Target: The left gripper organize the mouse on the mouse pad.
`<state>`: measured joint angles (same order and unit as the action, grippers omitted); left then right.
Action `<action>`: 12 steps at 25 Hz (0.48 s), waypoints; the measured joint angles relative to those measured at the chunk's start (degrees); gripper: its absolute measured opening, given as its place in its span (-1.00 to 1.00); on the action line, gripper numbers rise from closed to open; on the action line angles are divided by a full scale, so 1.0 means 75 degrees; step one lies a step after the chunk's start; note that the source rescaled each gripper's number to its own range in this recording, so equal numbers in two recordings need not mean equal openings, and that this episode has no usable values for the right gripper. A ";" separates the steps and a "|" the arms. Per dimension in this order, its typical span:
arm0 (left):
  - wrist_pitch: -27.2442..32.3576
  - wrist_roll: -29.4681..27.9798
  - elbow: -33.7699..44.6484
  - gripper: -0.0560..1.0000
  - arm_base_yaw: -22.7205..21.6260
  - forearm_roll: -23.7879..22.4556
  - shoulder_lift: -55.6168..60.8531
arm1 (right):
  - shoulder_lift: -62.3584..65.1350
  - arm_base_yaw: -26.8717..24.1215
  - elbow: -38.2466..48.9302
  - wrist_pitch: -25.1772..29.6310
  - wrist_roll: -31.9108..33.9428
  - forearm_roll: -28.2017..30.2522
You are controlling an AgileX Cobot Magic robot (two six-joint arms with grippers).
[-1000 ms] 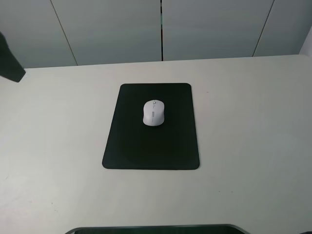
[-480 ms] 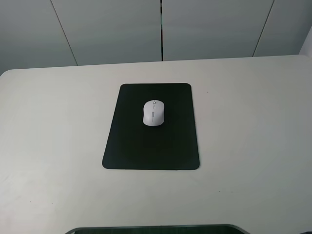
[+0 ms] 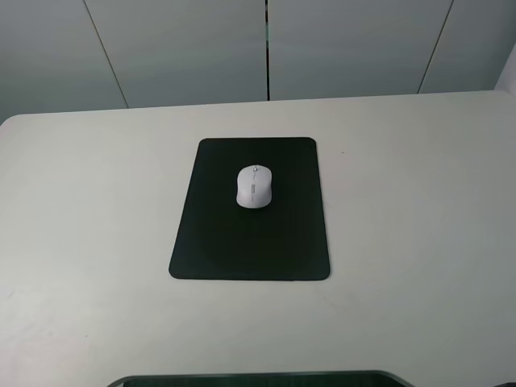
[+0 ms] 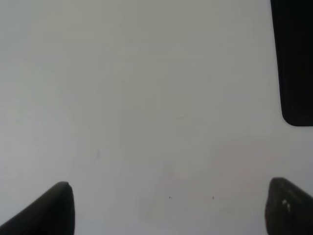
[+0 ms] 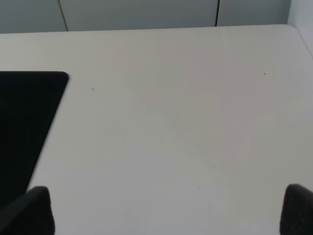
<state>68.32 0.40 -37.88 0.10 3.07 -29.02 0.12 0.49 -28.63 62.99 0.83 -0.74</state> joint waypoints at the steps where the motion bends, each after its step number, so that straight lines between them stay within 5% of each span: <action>1: -0.0013 -0.0053 0.0089 1.00 0.0000 0.0023 0.0162 | 0.0000 0.0000 0.0000 0.0000 0.0000 0.0000; 12: -0.0047 -0.0053 0.0825 1.00 0.0000 0.0150 0.1462 | 0.0000 0.0000 0.0000 0.0000 0.0000 0.0000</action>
<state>67.96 0.00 -31.69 0.10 4.19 -18.06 0.12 0.49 -28.63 62.99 0.83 -0.74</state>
